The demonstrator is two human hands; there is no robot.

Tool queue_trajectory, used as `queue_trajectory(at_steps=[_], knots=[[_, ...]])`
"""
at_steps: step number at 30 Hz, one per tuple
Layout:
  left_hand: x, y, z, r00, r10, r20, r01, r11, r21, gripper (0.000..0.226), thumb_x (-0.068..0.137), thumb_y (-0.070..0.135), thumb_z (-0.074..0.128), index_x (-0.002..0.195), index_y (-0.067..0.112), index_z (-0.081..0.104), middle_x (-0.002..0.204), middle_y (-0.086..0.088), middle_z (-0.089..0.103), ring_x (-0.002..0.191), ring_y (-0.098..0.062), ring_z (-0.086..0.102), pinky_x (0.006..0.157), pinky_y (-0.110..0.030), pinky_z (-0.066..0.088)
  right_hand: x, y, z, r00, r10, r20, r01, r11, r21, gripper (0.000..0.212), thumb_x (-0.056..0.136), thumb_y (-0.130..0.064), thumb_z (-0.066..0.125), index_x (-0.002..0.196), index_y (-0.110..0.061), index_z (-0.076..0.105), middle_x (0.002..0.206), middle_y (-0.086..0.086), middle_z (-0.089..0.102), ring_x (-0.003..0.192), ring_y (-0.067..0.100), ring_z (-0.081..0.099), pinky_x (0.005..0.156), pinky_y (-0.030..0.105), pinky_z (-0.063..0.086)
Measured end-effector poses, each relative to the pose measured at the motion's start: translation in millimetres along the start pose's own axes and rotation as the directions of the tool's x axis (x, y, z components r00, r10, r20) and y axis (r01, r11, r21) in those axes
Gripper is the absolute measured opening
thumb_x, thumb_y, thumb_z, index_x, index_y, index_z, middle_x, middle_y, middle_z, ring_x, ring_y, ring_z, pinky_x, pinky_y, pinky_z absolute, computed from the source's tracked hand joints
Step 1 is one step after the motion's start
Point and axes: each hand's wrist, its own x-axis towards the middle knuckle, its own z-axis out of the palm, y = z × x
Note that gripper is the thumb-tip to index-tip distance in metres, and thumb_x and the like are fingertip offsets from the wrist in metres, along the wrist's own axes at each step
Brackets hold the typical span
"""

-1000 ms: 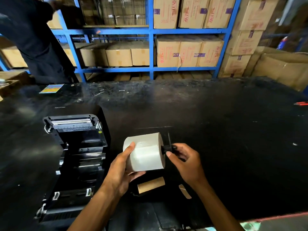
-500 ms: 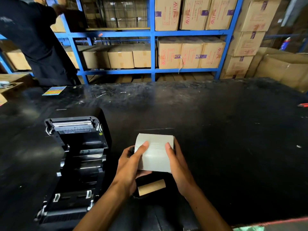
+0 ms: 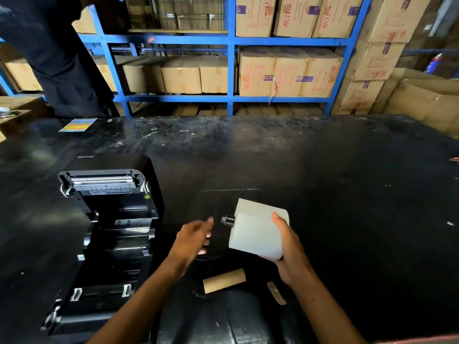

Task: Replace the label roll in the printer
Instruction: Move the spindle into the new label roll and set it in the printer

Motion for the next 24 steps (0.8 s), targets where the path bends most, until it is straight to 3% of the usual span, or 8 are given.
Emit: queue_trajectory(at_steps=[1, 4, 8, 12, 15, 18, 20, 24], knots=[[11, -17, 0, 0.998, 0.044, -0.035, -0.036, 0.98, 0.194, 0.022, 0.088, 0.032, 0.061, 0.099, 0.015, 0.069, 0.106, -0.009, 0.072, 0.103, -0.026, 0.067, 0.087, -0.038, 0.055, 2, 1, -3, 1.0, 0.013, -0.013, -0.012, 1.0, 0.005, 0.029, 0.084, -0.045, 0.06, 0.104, -0.026, 0.067, 0.099, 0.005, 0.075, 0.092, 0.027, 0.07, 0.086, 0.048, 0.056], [31, -56, 5, 0.995, 0.04, 0.086, -0.087, 0.741, 0.666, 0.044, 0.085, 0.022, 0.063, 0.127, 0.015, 0.057, 0.131, -0.012, 0.059, 0.122, -0.028, 0.054, 0.102, -0.039, 0.046, 7, 2, -10, 0.999, 0.033, -0.027, -0.032, 0.999, 0.016, 0.029, 0.084, -0.048, 0.059, 0.104, -0.028, 0.066, 0.092, 0.003, 0.076, 0.09, 0.027, 0.069, 0.086, 0.05, 0.056], [47, -73, 16, 0.976, 0.117, 0.184, -0.214, 0.356, 0.91, 0.048, 0.088, 0.035, 0.058, 0.132, 0.018, 0.049, 0.135, -0.01, 0.047, 0.127, -0.028, 0.042, 0.102, -0.039, 0.042, 9, 5, -16, 1.0, 0.025, -0.019, -0.024, 0.999, 0.023, 0.03, 0.084, -0.046, 0.059, 0.107, -0.027, 0.066, 0.093, 0.005, 0.077, 0.09, 0.028, 0.07, 0.087, 0.052, 0.055], [57, -70, 15, 0.982, 0.114, 0.151, -0.185, 0.417, 0.89, 0.043, 0.083, 0.035, 0.065, 0.118, 0.013, 0.052, 0.126, -0.009, 0.054, 0.121, -0.028, 0.048, 0.098, -0.037, 0.041, 8, 9, -17, 1.0, 0.018, -0.012, -0.018, 1.0, 0.018, 0.034, 0.084, -0.046, 0.06, 0.11, -0.026, 0.066, 0.1, 0.008, 0.076, 0.093, 0.029, 0.07, 0.09, 0.054, 0.054], [56, -62, 10, 0.99, 0.087, 0.111, -0.141, 0.657, 0.741, 0.033, 0.08, 0.018, 0.07, 0.108, 0.006, 0.056, 0.109, -0.016, 0.065, 0.105, -0.034, 0.061, 0.083, -0.037, 0.05, 8, 10, -17, 1.0, 0.021, -0.004, -0.021, 1.0, 0.008, 0.037, 0.082, -0.047, 0.061, 0.112, -0.026, 0.065, 0.103, 0.009, 0.075, 0.096, 0.03, 0.069, 0.089, 0.051, 0.055], [43, -37, 15, 0.995, 0.089, -0.043, -0.077, 0.974, 0.215, 0.009, 0.081, -0.005, 0.066, 0.083, 0.002, 0.062, 0.079, -0.021, 0.063, 0.062, -0.028, 0.064, 0.062, -0.033, 0.051, 9, 12, -17, 1.0, 0.0, 0.009, 0.0, 1.0, -0.005, 0.035, 0.082, -0.046, 0.061, 0.11, -0.026, 0.066, 0.098, 0.006, 0.077, 0.091, 0.027, 0.071, 0.078, 0.043, 0.058], [33, -20, 20, 0.994, 0.058, -0.096, -0.075, 0.979, -0.188, 0.01, 0.083, -0.009, 0.063, 0.085, 0.0, 0.064, 0.074, -0.018, 0.067, 0.053, -0.017, 0.066, 0.054, -0.028, 0.057, 9, 13, -15, 1.0, -0.007, 0.021, 0.007, 1.0, -0.003, 0.035, 0.083, -0.045, 0.061, 0.111, -0.025, 0.066, 0.097, 0.006, 0.077, 0.09, 0.026, 0.072, 0.077, 0.042, 0.058], [3, 4, 31, 0.991, 0.11, -0.075, -0.132, 0.875, -0.465, 0.023, 0.089, -0.006, 0.056, 0.107, 0.002, 0.067, 0.089, -0.01, 0.073, 0.078, -0.017, 0.069, 0.065, -0.017, 0.058, 5, 13, -8, 0.999, -0.01, 0.039, 0.01, 1.0, -0.004, 0.036, 0.085, -0.046, 0.059, 0.114, -0.025, 0.064, 0.099, 0.007, 0.076, 0.093, 0.028, 0.071, 0.083, 0.046, 0.057]])
